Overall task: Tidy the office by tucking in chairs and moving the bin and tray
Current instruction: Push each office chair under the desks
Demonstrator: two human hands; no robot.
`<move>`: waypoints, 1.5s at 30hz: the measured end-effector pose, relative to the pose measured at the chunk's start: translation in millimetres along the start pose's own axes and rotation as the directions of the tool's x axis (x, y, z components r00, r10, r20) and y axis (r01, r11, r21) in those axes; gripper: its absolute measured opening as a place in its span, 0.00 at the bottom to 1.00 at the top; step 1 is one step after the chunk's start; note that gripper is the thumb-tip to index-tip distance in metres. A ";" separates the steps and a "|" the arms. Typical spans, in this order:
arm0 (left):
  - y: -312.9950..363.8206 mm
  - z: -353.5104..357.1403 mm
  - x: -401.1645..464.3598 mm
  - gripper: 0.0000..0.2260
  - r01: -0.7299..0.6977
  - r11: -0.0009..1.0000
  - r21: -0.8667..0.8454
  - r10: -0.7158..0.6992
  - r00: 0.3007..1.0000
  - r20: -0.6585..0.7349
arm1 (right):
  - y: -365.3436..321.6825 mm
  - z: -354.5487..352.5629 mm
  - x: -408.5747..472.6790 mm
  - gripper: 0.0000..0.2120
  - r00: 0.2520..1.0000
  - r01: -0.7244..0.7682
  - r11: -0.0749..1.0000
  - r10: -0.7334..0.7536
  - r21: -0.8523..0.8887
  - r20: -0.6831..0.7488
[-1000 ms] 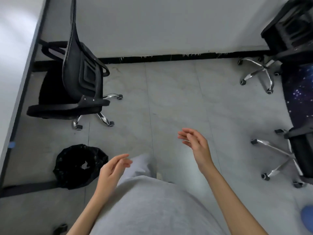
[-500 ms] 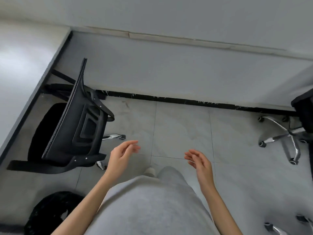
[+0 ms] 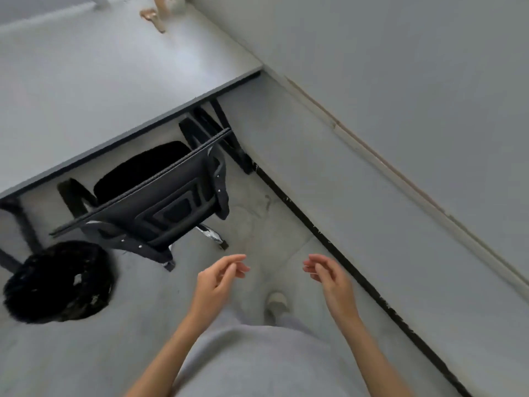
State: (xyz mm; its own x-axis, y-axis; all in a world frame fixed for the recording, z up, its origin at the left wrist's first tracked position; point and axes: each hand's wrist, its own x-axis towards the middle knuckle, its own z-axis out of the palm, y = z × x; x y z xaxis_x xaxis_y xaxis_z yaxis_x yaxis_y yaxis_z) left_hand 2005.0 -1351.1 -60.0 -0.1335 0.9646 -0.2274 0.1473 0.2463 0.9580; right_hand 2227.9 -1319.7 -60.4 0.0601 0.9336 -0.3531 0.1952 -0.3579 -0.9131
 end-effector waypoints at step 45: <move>11.3 -160.5 247.7 0.08 0.476 0.469 0.744 0.031 0.833 -0.552 | -199.2 318.5 369.8 0.13 0.256 0.947 -0.189 -0.040 -0.259 0.966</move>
State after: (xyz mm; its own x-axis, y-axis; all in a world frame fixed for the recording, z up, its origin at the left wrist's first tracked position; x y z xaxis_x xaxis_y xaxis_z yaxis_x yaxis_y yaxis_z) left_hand 1816.3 -1124.6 -77.5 -0.6480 0.7590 -0.0631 0.7348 0.6448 0.2104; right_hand 1899.5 -907.6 -73.9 -0.9380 0.2395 -0.2507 0.2733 0.9557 -0.1093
